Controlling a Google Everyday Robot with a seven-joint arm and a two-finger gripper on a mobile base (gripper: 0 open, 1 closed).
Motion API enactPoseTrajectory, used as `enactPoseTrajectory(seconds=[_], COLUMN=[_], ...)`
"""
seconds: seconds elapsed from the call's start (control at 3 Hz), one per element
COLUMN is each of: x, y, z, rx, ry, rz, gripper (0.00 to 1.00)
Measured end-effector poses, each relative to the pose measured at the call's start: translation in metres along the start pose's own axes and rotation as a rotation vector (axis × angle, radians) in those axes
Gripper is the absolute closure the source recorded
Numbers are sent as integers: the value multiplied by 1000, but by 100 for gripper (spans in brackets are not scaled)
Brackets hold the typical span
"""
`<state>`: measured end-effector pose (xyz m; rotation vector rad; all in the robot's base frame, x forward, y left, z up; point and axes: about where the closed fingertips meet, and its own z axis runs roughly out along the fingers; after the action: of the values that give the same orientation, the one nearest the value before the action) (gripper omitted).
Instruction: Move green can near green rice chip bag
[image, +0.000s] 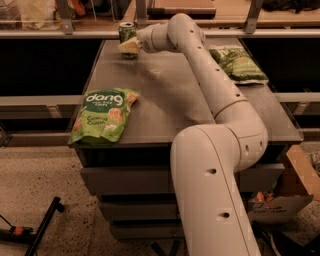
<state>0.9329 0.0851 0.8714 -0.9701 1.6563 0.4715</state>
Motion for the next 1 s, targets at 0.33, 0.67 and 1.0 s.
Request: enactPoseTrajectory(seconds=[0.33, 0.67, 1.0], x=[1, 3, 2], y=[-2, -4, -5], z=[1, 1, -1], rx=[3, 4, 0], ry=[1, 3, -6], rz=[8, 13, 24], gripper=[63, 86, 100])
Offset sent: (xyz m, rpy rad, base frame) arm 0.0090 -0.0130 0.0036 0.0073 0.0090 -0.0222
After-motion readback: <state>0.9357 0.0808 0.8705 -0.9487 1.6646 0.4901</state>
